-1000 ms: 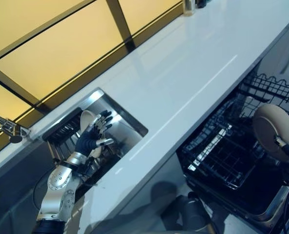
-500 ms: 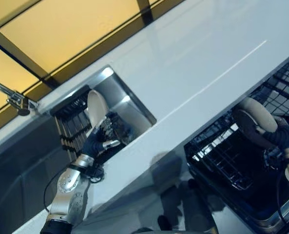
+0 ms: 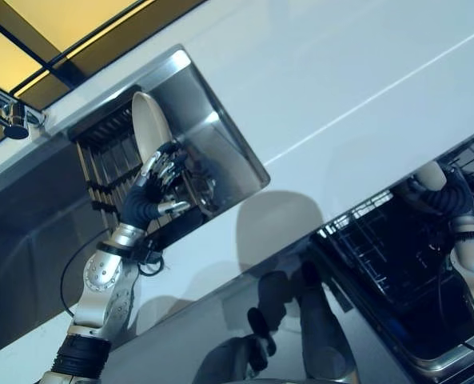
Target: Pick up plates and place into dishwasher.
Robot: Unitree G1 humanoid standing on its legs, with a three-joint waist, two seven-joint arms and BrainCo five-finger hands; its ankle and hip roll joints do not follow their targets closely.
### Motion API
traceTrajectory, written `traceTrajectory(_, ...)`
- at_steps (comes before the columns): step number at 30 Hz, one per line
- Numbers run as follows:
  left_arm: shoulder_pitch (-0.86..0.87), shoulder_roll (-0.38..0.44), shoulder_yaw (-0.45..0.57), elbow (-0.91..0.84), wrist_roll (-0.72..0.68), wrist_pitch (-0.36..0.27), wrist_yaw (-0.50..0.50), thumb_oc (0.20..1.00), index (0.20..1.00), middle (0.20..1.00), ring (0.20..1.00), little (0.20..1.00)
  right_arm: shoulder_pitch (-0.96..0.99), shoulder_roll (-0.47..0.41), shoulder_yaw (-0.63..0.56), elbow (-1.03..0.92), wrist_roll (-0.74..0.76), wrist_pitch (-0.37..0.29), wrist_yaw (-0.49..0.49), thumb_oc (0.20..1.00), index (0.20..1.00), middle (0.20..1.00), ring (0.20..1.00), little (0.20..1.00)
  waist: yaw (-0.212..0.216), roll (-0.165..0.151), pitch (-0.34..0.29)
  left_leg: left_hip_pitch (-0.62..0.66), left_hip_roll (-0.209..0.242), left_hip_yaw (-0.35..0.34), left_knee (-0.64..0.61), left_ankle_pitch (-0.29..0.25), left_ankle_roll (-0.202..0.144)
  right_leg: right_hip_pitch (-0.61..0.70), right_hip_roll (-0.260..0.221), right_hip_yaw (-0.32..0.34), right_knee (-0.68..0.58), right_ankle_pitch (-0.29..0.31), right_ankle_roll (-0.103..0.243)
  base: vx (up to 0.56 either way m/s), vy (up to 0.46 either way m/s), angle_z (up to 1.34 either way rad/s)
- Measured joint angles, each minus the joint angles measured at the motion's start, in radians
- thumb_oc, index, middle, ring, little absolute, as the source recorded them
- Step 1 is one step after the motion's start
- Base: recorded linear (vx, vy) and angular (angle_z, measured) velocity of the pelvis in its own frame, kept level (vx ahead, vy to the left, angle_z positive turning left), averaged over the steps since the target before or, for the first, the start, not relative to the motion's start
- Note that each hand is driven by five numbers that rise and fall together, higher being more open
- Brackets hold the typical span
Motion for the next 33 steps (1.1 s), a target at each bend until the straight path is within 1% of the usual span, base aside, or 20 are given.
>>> traceTrajectory(3,-0.004,0.000,-0.002,-0.009,-0.006,-0.010,0.006,1.000,1.000,1.000,1.000,1.000,-0.021,-0.009,0.001,0.021,-0.028,0.015,0.000,0.200,0.200,0.200,0.200,0.200,-0.001,0.013,0.011,-0.012,-0.004,-0.008,0.004,0.003,0.000,-0.009,-0.006,-0.005,0.004,0.000,0.000,-0.01,0.026,0.07)
traceTrajectory(6,-0.004,-0.001,-0.001,-0.014,-0.007,-0.018,0.011,1.000,1.000,1.000,1.000,1.000,-0.038,-0.020,0.001,0.036,-0.035,0.008,0.001,0.200,0.200,0.200,0.200,0.200,-0.002,0.023,0.026,-0.010,-0.007,-0.010,0.002,0.007,-0.003,-0.008,-0.008,-0.006,0.004,0.000,0.000,0.00,0.000,0.00)
traceTrajectory(10,-0.004,-0.004,-0.002,-0.013,-0.006,-0.018,0.011,1.000,1.000,1.000,1.000,1.000,-0.039,-0.023,0.004,0.048,-0.058,0.012,0.004,0.200,0.200,0.200,0.200,0.200,-0.003,0.025,0.026,-0.001,-0.010,-0.011,-0.012,0.015,-0.001,-0.004,-0.010,-0.006,0.004,0.000,0.000,0.00,0.000,0.00)
traceTrajectory(15,-0.011,-0.014,-0.008,-0.004,-0.005,-0.001,0.019,1.000,1.000,1.000,1.000,1.000,-0.043,-0.028,0.018,0.083,-0.079,0.014,0.011,0.200,0.200,0.200,0.200,0.200,-0.003,0.021,0.029,0.031,-0.011,-0.016,-0.031,0.022,-0.002,0.026,-0.015,-0.017,0.005,-0.005,-0.001,0.00,-0.018,0.06)
traceTrajectory(19,-0.036,-0.015,-0.023,0.010,-0.001,0.018,0.021,1.000,1.000,1.000,1.000,1.000,-0.053,-0.028,0.027,0.118,-0.088,0.032,0.022,0.200,0.200,0.200,0.200,0.200,-0.005,0.010,0.029,0.049,-0.011,-0.027,-0.032,0.022,-0.002,0.051,-0.020,-0.027,0.014,-0.012,0.001,0.01,-0.042,0.09)
traceTrajectory(23,-0.047,-0.015,-0.032,0.016,0.003,0.054,0.021,1.000,1.000,1.000,1.000,1.000,-0.055,-0.025,0.036,0.161,-0.074,0.066,0.042,0.200,0.200,0.200,0.200,0.200,-0.002,-0.017,0.015,0.067,-0.011,-0.043,-0.032,0.020,0.000,0.069,-0.025,-0.043,0.019,-0.024,-0.001,0.01,-0.026,0.12)
traceTrajectory(28,-0.039,-0.015,-0.039,0.019,0.006,0.090,0.020,1.000,1.000,1.000,1.000,1.000,-0.059,0.002,0.035,0.211,-0.073,0.122,0.065,0.200,0.200,0.200,0.200,0.200,-0.001,-0.041,-0.003,0.094,-0.008,-0.047,-0.037,0.022,-0.003,0.098,-0.023,-0.048,0.015,-0.029,-0.001,0.00,-0.005,0.02)
traceTrajectory(30,-0.034,-0.015,-0.039,0.020,0.007,0.101,0.020,1.000,1.000,1.000,1.000,1.000,-0.068,0.004,0.035,0.239,-0.073,0.137,0.095,0.200,0.200,0.200,0.200,0.200,0.000,-0.048,-0.014,0.095,-0.007,-0.049,-0.043,0.022,-0.003,0.107,-0.024,-0.050,0.013,-0.030,0.000,-0.01,-0.041,0.04)
traceTrajectory(33,-0.035,-0.013,-0.042,0.020,0.007,0.126,0.019,1.000,1.000,1.000,1.000,1.000,-0.093,0.006,0.035,0.309,-0.070,0.172,0.147,0.200,0.200,0.200,0.200,0.200,0.000,-0.059,-0.033,0.115,-0.002,-0.067,-0.045,0.022,-0.003,0.138,-0.024,-0.071,-0.002,-0.028,-0.002,0.01,-0.053,0.14)
